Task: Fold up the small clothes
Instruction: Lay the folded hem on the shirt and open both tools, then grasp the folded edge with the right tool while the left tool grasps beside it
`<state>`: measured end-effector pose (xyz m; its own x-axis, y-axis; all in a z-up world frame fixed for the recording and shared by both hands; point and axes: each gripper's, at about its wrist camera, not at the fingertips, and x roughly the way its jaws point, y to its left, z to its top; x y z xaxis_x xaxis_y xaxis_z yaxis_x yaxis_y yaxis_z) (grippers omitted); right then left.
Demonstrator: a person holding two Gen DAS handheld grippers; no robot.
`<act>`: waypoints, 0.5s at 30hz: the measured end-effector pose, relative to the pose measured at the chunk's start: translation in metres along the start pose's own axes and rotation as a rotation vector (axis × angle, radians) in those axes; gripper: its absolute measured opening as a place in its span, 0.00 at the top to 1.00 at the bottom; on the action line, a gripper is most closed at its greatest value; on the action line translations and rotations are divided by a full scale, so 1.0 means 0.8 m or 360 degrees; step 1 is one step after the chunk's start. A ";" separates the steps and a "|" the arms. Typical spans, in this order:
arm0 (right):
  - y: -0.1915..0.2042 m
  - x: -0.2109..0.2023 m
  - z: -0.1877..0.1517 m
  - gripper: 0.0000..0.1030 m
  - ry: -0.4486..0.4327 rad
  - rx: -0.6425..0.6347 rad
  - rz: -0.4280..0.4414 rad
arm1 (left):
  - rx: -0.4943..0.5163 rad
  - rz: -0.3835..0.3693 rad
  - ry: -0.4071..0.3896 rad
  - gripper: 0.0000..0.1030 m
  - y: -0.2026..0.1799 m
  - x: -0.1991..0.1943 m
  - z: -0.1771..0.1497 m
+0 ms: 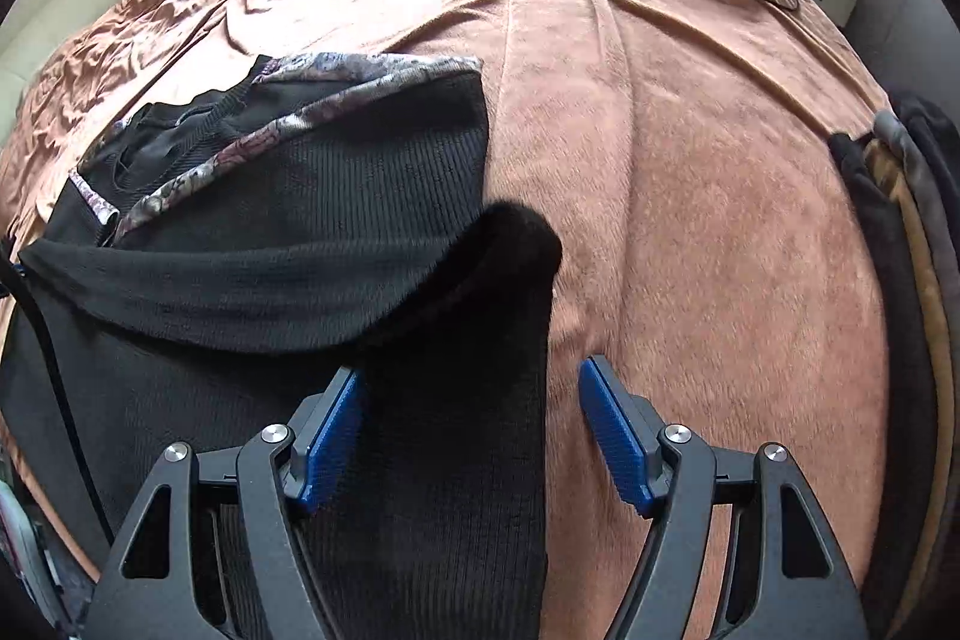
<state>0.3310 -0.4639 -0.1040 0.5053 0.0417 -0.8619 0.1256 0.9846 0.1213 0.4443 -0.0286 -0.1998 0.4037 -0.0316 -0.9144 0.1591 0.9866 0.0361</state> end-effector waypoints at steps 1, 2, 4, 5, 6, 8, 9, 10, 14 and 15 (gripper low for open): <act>0.000 0.004 0.007 0.32 -0.0008 -0.0002 0.0000 | -0.0008 0.0007 -0.0003 0.36 0.000 0.002 0.004; 0.000 0.008 0.010 0.32 -0.0016 -0.0001 0.0004 | -0.0013 0.0014 -0.0007 0.36 0.000 0.005 0.009; -0.002 0.015 0.020 0.32 -0.0036 0.0004 0.0002 | -0.0020 0.0029 -0.0017 0.36 -0.001 0.010 0.019; -0.003 0.018 0.026 0.32 -0.0048 0.0005 -0.0011 | -0.0022 0.0035 -0.0020 0.36 -0.002 0.012 0.024; -0.004 0.023 0.032 0.32 -0.0057 0.0006 -0.0021 | -0.0024 0.0042 -0.0025 0.36 -0.002 0.014 0.029; -0.006 0.032 0.041 0.32 -0.0066 0.0018 -0.0031 | -0.0036 0.0057 -0.0031 0.36 -0.004 0.017 0.037; -0.008 0.036 0.044 0.32 -0.0071 0.0026 -0.0033 | -0.0045 0.0064 -0.0033 0.36 -0.004 0.020 0.042; -0.009 0.039 0.047 0.34 -0.0077 0.0032 -0.0035 | -0.0056 0.0070 -0.0039 0.36 -0.004 0.021 0.045; -0.012 0.042 0.050 0.40 -0.0115 0.0073 -0.0022 | -0.0105 0.0089 -0.0089 0.36 -0.001 0.020 0.054; -0.013 0.041 0.049 0.44 -0.0119 0.0084 -0.0009 | -0.0113 0.0087 -0.0105 0.37 -0.001 0.018 0.054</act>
<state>0.3794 -0.4794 -0.1144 0.5667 0.0211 -0.8236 0.1726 0.9745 0.1437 0.4889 -0.0366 -0.1953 0.4685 0.0145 -0.8833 0.0717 0.9959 0.0544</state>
